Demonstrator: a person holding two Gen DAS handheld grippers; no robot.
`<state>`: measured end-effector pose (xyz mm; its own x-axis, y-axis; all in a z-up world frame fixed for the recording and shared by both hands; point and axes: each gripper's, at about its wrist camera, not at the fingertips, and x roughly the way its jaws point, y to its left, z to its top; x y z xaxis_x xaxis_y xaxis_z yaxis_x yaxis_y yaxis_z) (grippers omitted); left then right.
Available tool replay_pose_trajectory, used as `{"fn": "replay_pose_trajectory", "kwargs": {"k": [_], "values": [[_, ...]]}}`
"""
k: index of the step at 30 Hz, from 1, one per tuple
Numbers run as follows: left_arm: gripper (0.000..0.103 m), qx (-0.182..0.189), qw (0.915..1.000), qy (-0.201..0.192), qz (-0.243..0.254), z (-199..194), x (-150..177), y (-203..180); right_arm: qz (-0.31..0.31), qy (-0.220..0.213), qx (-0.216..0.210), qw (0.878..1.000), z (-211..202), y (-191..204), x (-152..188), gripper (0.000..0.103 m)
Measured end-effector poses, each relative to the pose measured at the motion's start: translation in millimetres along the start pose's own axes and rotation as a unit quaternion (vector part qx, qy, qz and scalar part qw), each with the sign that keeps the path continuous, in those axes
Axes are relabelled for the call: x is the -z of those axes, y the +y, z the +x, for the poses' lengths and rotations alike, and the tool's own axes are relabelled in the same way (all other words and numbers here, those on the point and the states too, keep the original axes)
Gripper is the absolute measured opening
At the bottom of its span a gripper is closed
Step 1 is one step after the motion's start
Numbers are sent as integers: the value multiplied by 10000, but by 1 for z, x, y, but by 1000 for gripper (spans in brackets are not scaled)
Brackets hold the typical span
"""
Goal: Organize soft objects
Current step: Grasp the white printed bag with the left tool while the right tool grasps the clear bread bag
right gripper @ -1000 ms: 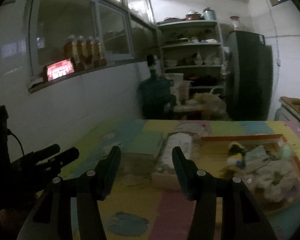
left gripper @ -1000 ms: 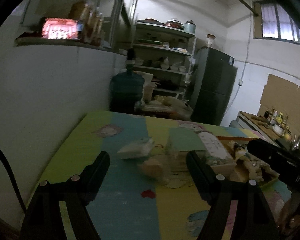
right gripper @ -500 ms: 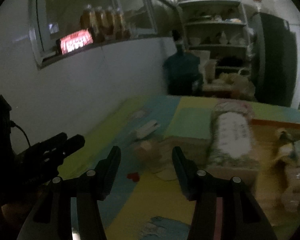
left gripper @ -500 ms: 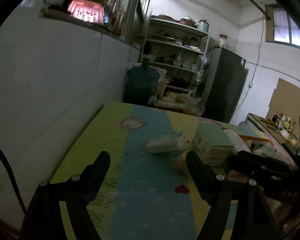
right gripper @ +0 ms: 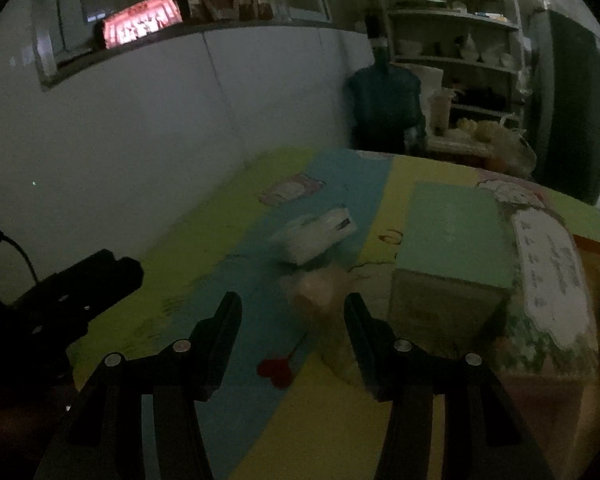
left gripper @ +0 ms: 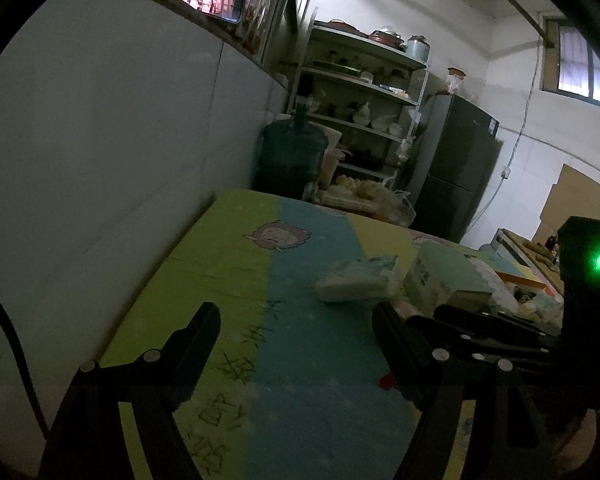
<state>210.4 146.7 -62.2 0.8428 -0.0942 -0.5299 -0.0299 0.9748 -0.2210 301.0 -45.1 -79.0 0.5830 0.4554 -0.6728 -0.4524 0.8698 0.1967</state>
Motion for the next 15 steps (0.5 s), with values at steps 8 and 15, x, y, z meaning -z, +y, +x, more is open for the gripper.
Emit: {"fn": "replay_pose_trajectory", "kwargs": {"k": [8,15], "values": [[78,54,10000,70,-18,9,0,8,-190,216,318,9991,24,1,-4,59],[78,110,9998,141,-65,16,-1,12,-406,343,630,9966,37,3,-5,66]]}}
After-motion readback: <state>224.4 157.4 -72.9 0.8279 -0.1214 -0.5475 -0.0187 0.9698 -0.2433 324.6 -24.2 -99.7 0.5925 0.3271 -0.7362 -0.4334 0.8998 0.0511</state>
